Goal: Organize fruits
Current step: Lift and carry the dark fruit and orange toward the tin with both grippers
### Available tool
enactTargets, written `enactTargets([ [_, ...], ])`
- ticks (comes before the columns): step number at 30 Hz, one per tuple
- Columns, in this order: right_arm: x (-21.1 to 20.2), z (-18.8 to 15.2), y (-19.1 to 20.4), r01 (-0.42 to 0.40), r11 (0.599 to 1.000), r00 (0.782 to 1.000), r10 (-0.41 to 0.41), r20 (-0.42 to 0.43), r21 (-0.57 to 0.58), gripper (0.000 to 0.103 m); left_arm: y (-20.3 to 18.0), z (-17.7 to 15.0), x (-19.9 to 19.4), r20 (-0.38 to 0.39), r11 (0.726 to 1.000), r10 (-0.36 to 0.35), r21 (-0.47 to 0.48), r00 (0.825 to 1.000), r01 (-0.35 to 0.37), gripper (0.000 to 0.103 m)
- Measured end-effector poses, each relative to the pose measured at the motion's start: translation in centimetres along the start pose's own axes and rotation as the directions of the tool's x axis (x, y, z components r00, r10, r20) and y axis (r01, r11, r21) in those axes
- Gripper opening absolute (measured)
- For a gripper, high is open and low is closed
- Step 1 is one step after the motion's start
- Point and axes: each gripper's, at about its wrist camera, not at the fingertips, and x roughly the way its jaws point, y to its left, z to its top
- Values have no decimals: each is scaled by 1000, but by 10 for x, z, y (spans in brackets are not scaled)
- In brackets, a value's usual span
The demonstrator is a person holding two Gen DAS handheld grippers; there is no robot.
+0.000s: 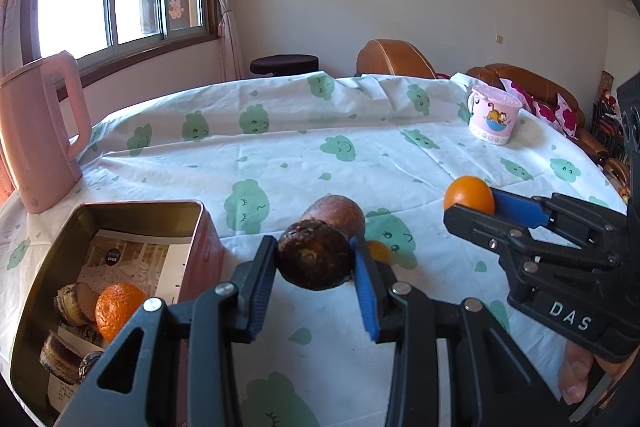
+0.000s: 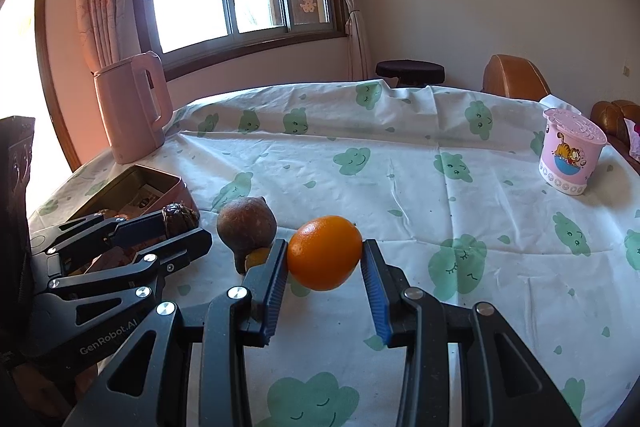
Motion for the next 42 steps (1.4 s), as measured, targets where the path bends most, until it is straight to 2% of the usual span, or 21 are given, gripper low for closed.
enactTargets([
  [42, -24, -3, 6, 24, 999, 991, -20, 134, -31, 39, 5, -1, -23, 122, 999, 31, -25, 992, -28, 39],
])
